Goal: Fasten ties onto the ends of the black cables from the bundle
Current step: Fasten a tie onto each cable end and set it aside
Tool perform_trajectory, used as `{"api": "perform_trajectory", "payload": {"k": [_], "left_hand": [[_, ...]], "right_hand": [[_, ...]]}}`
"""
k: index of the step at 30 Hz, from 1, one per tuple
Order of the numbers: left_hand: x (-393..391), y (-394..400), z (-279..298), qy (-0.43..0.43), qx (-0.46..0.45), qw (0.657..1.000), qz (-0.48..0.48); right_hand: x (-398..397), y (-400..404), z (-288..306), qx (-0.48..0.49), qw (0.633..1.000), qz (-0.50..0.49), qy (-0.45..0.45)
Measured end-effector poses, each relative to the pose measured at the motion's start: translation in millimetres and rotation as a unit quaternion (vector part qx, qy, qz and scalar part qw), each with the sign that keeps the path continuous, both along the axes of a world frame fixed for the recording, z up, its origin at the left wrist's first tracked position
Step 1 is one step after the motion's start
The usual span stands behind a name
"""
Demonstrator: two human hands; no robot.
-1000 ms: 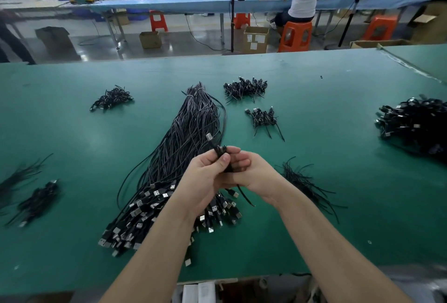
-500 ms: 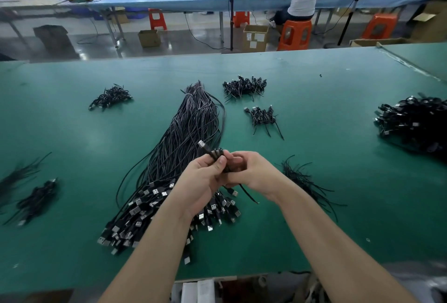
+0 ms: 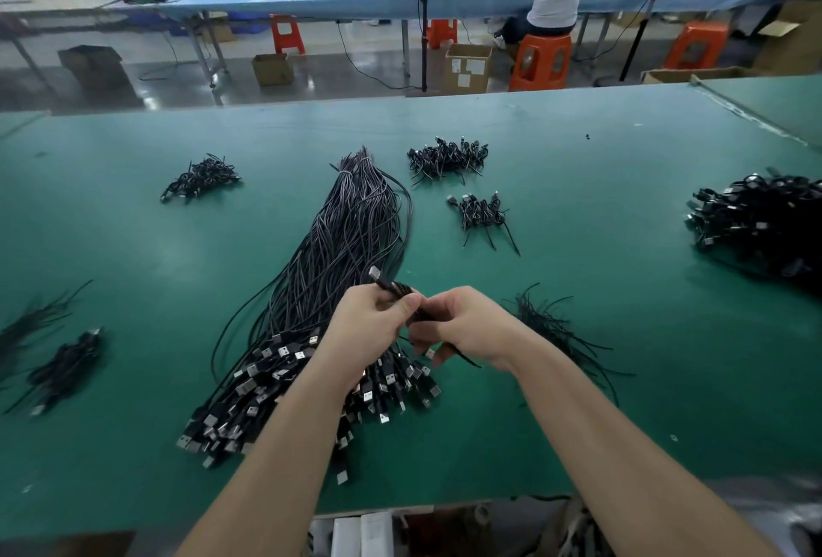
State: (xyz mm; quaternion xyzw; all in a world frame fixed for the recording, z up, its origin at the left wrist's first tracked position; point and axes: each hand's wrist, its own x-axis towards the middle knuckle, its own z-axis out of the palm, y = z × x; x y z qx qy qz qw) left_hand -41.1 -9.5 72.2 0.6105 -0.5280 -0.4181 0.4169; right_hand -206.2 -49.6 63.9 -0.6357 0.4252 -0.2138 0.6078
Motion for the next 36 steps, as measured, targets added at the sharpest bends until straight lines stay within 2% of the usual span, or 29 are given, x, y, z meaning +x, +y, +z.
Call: {"api": "perform_trajectory", "payload": {"k": [2, 7, 9, 13, 16, 18, 22, 24, 26, 33, 36], "left_hand": [[-2, -3, 0, -0.031, -0.016, 0.999, 0.024], [1, -8, -3, 0.012, -0.026, 0.992, 0.12], [4, -11, -6, -0.013, 0.003, 0.994, 0.106], [6, -15, -9, -0.068, -0.008, 0.997, 0.023], [6, -18, -13, -0.111, -0.025, 0.993, 0.031], [7, -20, -15, -0.109, -0.023, 0.993, 0.042], [8, -19, -17, -0.025, 0.003, 0.999, 0.035], [11, -19, -18, 0.003, 0.023, 1.0, 0.013], [13, -19, -22, 0.001, 0.04, 0.999, -0.012], [12, -26, -31, -0.003, 0.053, 0.998, -0.018], [11, -33, -35, -0.009, 0.065, 0.998, -0.018]], "right_hand": [[3, 3, -1, 0.029, 0.999, -0.014, -0.031], [6, 3, -5, 0.053, 0.995, -0.05, -0.06], [7, 3, -8, 0.049, 0.996, -0.049, -0.051], [10, 5, -12, -0.011, 0.999, -0.018, 0.032], [16, 6, -12, -0.113, 0.981, 0.009, 0.159], [23, 10, -15, -0.135, 0.972, 0.007, 0.191], [27, 17, -24, -0.001, 0.998, -0.055, 0.036], [23, 16, -28, 0.082, 0.993, -0.069, -0.038], [20, 16, -30, 0.126, 0.989, -0.048, -0.063], [24, 14, -45, 0.111, 0.99, -0.031, -0.077], [26, 9, -50, 0.034, 0.998, -0.051, -0.012]]}}
